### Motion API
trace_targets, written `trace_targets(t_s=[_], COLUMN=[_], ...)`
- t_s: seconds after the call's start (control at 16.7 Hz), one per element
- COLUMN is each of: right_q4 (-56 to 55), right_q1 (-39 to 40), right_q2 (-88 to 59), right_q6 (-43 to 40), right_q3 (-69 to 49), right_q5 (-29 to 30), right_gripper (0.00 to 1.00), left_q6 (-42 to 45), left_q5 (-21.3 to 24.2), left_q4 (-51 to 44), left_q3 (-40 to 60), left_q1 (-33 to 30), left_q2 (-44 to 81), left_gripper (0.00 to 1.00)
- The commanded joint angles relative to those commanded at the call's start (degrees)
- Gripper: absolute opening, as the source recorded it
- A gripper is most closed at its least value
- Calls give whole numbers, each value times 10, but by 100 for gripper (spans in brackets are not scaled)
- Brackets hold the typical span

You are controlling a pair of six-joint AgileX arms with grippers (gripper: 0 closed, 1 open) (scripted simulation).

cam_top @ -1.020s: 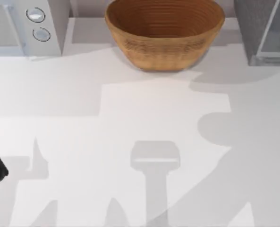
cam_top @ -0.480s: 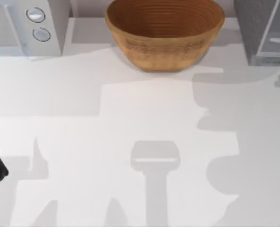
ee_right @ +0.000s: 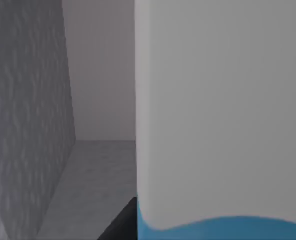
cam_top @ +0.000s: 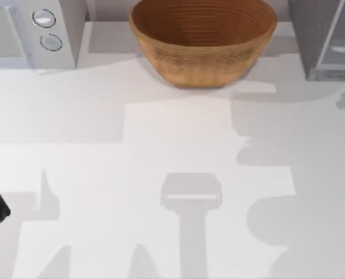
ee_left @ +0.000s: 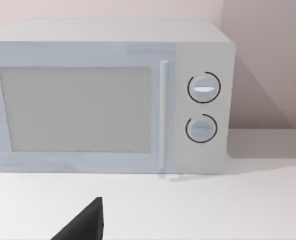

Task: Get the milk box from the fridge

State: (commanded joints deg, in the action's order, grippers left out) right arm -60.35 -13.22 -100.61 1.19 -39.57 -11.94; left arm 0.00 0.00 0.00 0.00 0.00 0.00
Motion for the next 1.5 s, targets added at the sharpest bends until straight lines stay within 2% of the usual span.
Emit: trace_targets(t_s=[0.36, 1.02, 1.26, 1.5], right_q4=[128, 502, 585, 604], right_q1=[30, 108, 127, 132], right_q2=[217, 863, 981, 1006], right_q6=[-3, -8, -11, -12], right_q3=[83, 333, 384, 396], right_q5=[25, 97, 115, 119], right_gripper=[0, 0, 0, 0], left_q6=[0, 0, 0, 0], left_q5=[0, 0, 0, 0], left_q4=[0, 0, 0, 0], left_q3=[0, 0, 0, 0], left_q1=[0, 0, 0, 0], left_q2=[0, 0, 0, 0], left_gripper=[100, 100, 100, 100])
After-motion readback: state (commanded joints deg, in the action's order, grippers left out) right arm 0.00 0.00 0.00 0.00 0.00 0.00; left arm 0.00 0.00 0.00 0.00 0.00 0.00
